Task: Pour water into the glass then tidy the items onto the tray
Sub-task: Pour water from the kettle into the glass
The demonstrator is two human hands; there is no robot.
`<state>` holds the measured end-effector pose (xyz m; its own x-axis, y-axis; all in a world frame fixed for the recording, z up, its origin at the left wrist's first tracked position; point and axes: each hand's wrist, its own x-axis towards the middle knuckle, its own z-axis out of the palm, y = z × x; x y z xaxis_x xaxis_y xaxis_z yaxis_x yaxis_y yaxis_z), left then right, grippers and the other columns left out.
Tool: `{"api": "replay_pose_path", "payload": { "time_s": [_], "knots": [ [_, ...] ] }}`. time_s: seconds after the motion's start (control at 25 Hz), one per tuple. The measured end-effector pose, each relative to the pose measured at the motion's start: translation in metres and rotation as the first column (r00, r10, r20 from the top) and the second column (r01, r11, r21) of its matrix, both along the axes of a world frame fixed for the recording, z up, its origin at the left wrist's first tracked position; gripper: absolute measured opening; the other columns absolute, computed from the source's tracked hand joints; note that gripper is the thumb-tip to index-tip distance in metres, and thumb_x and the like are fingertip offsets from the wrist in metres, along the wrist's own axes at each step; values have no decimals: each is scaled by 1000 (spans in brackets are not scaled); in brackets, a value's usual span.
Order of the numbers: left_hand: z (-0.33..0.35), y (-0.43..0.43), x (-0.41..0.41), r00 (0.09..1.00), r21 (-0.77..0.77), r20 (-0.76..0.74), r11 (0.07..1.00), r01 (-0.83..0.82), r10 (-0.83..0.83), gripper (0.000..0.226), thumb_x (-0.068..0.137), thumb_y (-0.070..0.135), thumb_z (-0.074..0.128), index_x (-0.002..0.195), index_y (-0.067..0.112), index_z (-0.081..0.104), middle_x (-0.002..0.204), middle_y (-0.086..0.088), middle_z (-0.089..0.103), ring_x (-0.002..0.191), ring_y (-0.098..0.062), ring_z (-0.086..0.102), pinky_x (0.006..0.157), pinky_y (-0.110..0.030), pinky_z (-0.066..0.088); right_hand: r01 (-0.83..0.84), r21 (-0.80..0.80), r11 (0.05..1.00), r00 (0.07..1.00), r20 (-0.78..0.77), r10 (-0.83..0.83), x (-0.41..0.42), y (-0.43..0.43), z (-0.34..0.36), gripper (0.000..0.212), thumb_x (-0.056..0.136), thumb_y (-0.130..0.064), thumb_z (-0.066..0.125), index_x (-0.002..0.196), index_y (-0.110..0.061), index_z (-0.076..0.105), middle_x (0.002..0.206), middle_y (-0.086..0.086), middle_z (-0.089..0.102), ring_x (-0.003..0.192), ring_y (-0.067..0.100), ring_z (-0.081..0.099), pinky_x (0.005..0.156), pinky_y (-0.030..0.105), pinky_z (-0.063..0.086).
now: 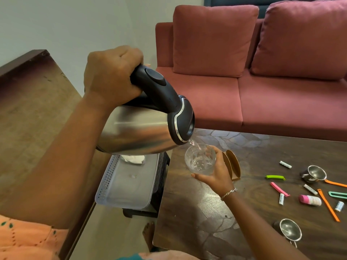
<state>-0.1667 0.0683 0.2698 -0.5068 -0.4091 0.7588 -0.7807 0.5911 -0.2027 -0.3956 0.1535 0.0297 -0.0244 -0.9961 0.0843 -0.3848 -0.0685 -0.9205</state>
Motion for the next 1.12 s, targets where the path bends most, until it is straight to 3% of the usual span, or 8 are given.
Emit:
{"api": "replay_pose_path", "payload": {
  "time_s": [0.44,0.8,1.12],
  "knots": [
    [3,0,2,999,-3,31,1000,-28,28,21,81,14,62,67,-1,57,58,-20,59,47,-37,52,42,-35,40,2,11,1000,1000,0,-2,0,3,-6,93,54,-18,87,129,-14,32,118,-7,44,109,11,47,95,26,40],
    [2,1,3,999,18,40,1000,-21,20,27,85,17,59,67,-3,57,59,-21,60,48,-38,53,42,-36,41,-1,18,1000,1000,1,1,-1,1,-6,94,54,-18,87,130,-13,32,120,-5,43,113,14,46,99,33,43],
    [1,0,2,998,29,53,999,-17,16,26,85,17,56,67,-3,57,59,-21,59,47,-38,52,42,-36,41,-2,20,1000,1000,11,2,-3,3,-8,94,54,-17,87,129,-11,32,119,-5,43,112,14,47,97,27,41]
  ]
}}
